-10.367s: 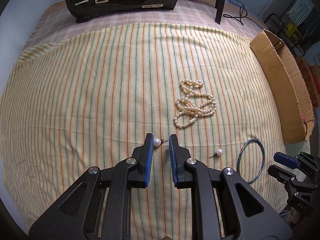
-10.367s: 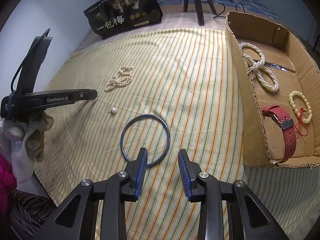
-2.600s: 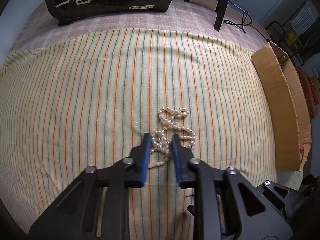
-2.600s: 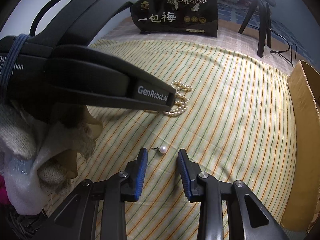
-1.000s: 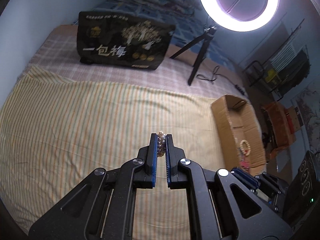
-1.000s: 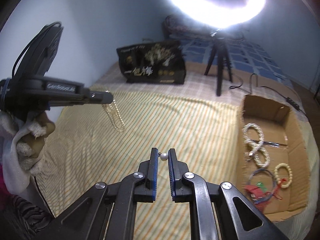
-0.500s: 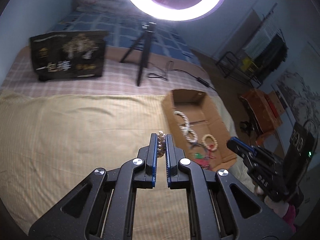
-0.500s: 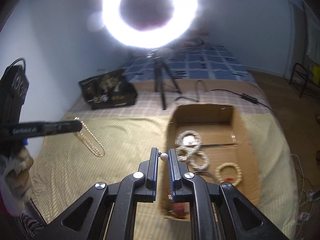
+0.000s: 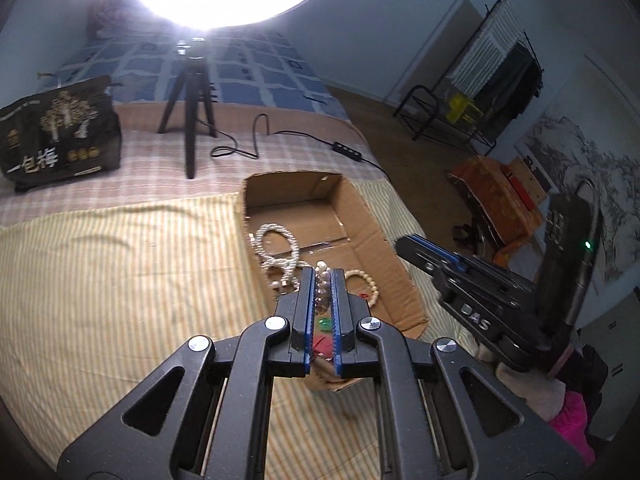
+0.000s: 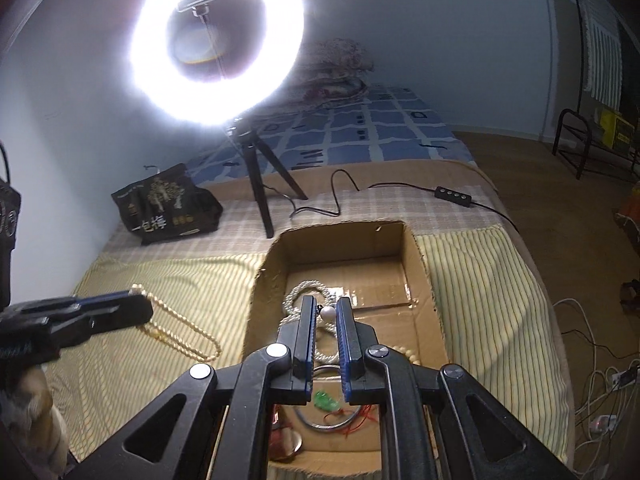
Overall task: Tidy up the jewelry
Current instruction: 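Carry the pearl strand and earring into the box and open both tools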
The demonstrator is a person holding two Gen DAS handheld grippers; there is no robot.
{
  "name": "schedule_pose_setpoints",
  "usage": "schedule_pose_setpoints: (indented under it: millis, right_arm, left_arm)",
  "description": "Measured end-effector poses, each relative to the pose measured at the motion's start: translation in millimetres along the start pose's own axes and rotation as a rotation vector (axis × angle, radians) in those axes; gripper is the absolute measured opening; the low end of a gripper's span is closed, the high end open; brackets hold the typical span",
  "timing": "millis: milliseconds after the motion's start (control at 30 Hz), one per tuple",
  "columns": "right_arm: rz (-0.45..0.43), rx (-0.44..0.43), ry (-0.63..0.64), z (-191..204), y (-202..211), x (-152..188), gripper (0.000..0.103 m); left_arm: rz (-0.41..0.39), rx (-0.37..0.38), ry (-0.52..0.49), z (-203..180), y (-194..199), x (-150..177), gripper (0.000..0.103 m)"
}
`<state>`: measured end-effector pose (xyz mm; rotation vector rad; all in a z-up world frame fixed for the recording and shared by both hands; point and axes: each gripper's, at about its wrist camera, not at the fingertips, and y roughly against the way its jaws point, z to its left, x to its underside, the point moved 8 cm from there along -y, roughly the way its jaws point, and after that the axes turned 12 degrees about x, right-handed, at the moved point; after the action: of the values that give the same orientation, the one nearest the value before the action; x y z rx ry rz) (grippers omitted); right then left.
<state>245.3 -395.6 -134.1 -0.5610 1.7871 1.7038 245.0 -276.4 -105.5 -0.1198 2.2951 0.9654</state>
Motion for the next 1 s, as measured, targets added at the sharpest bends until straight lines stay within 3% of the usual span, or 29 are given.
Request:
schedule_pose_setpoints:
  millis: [700, 1000]
  right_arm:
    - [0.101, -0.013, -0.063, -16, -61, -16, 0.008]
    - [0.109, -0.035, -0.113, -19, -71, -20, 0.009]
  left_arm:
    - [0.053, -0.074, -0.146, -26, -61, 10, 0.005]
    - [0.056, -0.092, -0.192, -35, -70, 14, 0.005]
